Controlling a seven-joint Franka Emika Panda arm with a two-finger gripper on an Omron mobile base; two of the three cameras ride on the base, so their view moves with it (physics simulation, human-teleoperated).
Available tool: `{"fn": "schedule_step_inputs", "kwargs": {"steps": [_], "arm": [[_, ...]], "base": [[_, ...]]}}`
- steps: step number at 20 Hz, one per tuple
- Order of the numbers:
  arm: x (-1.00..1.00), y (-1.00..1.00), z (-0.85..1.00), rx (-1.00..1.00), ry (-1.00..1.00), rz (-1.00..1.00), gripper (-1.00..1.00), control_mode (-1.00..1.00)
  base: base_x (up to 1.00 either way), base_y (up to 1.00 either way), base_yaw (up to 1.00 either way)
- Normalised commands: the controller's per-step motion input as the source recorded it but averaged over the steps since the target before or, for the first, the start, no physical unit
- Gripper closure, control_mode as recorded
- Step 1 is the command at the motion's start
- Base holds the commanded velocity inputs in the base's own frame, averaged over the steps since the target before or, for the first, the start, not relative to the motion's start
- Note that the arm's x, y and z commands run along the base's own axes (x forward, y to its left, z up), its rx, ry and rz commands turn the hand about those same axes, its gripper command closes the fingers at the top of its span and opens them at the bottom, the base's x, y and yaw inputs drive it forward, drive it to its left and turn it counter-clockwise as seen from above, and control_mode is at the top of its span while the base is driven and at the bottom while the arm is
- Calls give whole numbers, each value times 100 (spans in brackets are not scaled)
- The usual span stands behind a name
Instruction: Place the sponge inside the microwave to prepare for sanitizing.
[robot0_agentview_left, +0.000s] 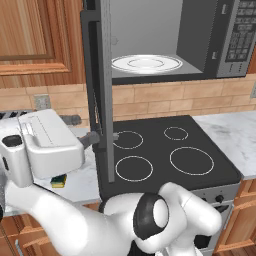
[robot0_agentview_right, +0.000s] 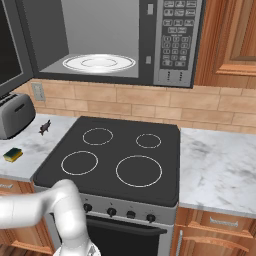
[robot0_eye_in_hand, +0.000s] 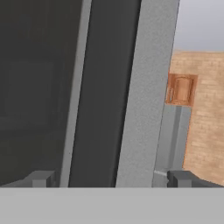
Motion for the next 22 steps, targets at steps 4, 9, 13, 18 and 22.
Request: {"fn": "schedule_step_inputs", "kwargs": {"steps": [4,9,13,18,22], "arm": [[-35,0,-1,0,3,-6,-100,-100],[-38,0,-1,0,4,-7,-100,-100],[-53,-1,0,3,6,-5,-100,-100],[-86,-4,0,10,6,-3,-100,-100],[-84,-17,0,11,6,0,-100,-100]], "base": [[0,0,0],[0,0,0],[0,0,0],[0,0,0],[0,0,0]]}}
